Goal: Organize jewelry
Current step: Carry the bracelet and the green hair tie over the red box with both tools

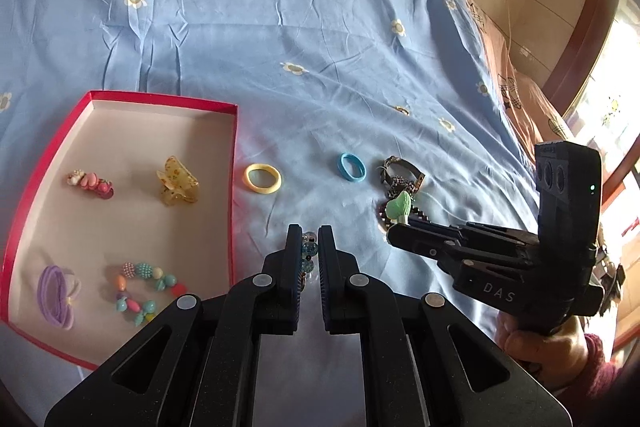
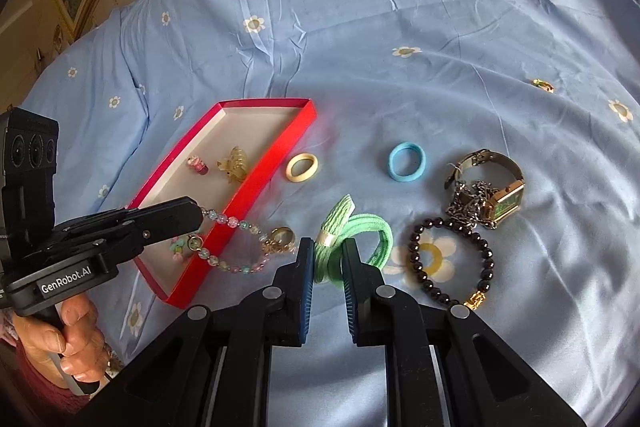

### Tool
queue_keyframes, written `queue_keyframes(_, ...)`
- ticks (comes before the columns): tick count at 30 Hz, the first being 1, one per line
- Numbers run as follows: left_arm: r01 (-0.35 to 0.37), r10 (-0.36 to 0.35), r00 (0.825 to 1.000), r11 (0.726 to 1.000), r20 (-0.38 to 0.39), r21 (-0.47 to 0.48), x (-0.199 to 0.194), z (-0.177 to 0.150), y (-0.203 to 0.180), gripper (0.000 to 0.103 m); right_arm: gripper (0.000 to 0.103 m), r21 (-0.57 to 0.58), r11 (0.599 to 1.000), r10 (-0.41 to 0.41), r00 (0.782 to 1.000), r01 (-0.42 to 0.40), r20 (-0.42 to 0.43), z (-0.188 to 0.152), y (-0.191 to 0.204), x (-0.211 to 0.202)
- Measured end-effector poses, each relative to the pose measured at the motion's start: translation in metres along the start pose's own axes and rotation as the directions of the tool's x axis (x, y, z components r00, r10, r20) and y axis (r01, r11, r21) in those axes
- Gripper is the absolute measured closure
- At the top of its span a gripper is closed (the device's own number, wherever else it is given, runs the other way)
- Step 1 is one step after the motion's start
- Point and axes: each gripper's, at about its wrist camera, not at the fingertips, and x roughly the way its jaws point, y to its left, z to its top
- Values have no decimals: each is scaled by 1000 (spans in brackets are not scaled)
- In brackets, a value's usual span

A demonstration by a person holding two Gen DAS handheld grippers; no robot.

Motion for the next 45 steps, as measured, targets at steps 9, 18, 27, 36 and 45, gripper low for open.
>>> queue_keyframes(9, -26, 29, 997, 999, 68, -48, -35, 2, 26, 96, 89, -58, 997, 42, 999, -43, -17, 6, 33, 11)
queue_keyframes(18, -70, 81, 992, 991, 94, -118, -50, 3, 66, 97, 89, -126, 987, 97, 994, -102, -47, 13, 71, 32)
queue_keyframes(27, -88, 106, 990, 980, 90, -179, -48, 3, 100, 97, 89, -175, 972, 142, 986, -154, -83, 19, 106, 56)
queue_keyframes(36, -138, 154, 986, 968, 59, -210, -30, 6, 133, 96, 89, -203, 964, 145, 980, -170, -134, 27, 129, 95)
queue_keyframes(45, -228, 235, 972, 938, -4, -261, -15, -5, 174, 96, 89, -223, 962, 110, 969, -160, -222, 21, 137, 140)
